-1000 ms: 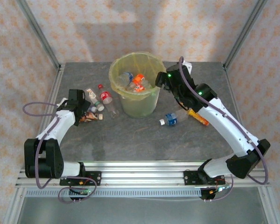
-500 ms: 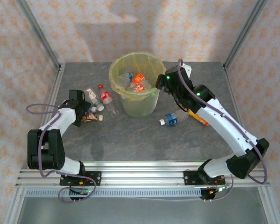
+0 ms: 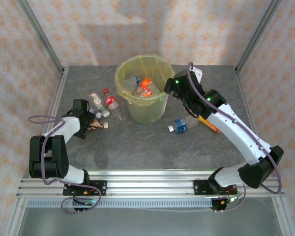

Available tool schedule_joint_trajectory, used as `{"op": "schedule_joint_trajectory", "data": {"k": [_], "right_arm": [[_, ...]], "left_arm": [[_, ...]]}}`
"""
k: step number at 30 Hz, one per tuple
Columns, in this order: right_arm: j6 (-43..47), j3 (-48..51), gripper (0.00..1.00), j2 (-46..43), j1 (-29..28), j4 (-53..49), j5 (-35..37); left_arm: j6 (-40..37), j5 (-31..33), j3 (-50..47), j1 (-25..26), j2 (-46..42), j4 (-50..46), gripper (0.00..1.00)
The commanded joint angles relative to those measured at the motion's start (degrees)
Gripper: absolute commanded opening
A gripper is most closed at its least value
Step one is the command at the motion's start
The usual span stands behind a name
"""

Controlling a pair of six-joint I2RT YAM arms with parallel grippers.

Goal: Put the plastic bottles in the bin

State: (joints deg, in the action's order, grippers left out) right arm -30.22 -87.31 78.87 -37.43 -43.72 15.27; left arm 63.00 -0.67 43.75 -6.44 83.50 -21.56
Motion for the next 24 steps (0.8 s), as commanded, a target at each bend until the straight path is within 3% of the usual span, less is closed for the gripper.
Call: {"op": "schedule_joint_trajectory", "data": {"k": [1, 9, 17, 24], "right_arm": [[-0.8, 0.6, 0.99, -1.0, 0.3, 0.1, 1.8], [-1.0, 0.6, 0.99, -1.0, 0.3, -0.1, 1.9], [-0.9, 0.2, 0.99, -1.0, 0.3, -0.3, 2.4], [-1.0, 0.2, 0.99, -0.9, 0.3, -2.1, 4.4]], "left_arm": [[1.0, 0.8, -1.2, -0.8, 1.3, 0.1, 0.91], [1.9, 0.3, -2.5, -1.5, 3.1, 1.4, 0.91], [1.7, 0.2, -2.4, -1.9, 1.9, 0.6, 0.67], [-2.7, 3.4, 0.9, -1.8, -5.5, -5.2, 0.49]]}}
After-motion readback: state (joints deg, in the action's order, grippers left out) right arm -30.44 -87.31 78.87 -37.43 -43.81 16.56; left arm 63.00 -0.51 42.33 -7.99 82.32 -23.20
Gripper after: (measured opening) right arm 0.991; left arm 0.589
